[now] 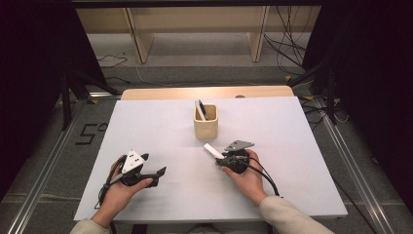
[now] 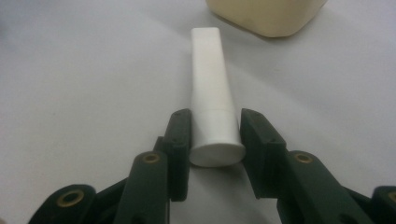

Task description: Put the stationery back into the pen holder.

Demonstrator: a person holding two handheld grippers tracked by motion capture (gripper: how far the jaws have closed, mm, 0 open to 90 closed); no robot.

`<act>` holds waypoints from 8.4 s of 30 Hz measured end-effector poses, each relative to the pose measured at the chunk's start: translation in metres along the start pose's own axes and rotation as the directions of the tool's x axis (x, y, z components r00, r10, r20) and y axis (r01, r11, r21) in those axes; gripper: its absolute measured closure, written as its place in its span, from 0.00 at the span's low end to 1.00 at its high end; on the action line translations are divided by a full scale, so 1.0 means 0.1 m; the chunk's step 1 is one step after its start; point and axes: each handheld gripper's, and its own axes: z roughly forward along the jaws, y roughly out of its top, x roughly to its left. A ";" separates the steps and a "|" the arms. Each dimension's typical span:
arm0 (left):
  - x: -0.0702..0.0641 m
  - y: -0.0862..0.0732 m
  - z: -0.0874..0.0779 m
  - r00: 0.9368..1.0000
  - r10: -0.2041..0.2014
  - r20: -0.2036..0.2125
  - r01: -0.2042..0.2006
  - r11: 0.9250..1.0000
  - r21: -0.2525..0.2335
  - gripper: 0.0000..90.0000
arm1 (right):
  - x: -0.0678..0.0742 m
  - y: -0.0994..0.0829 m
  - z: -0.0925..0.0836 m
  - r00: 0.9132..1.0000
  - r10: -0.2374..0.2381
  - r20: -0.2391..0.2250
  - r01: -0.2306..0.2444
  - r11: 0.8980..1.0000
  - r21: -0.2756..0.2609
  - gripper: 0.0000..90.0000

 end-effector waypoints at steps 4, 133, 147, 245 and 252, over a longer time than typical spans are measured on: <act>0.00 0.00 0.00 1.000 0.001 0.000 -0.001 1.000 0.000 0.20 | -0.01 0.01 -0.02 1.000 0.001 -0.008 -0.001 1.000 -0.011 0.73; -0.46 0.34 0.49 0.853 0.242 0.462 -0.323 0.940 0.104 0.78 | 0.16 0.17 -0.50 0.949 -0.093 -0.300 0.047 0.987 -0.155 0.37; -0.33 0.35 0.45 0.939 0.135 0.316 -0.171 0.981 0.090 0.78 | 0.01 0.04 -0.57 0.974 -0.074 -0.216 0.049 0.992 -0.120 0.38; -0.29 1.23 0.78 0.992 0.008 0.127 0.006 0.993 -0.115 0.78 | -0.26 -0.34 -0.76 0.992 0.013 -0.127 -0.025 0.996 -0.089 0.35; -0.30 1.30 0.86 0.992 0.010 0.128 0.006 0.993 -0.121 0.78 | -0.26 -0.34 -0.76 0.992 0.017 -0.128 -0.029 0.996 -0.090 0.35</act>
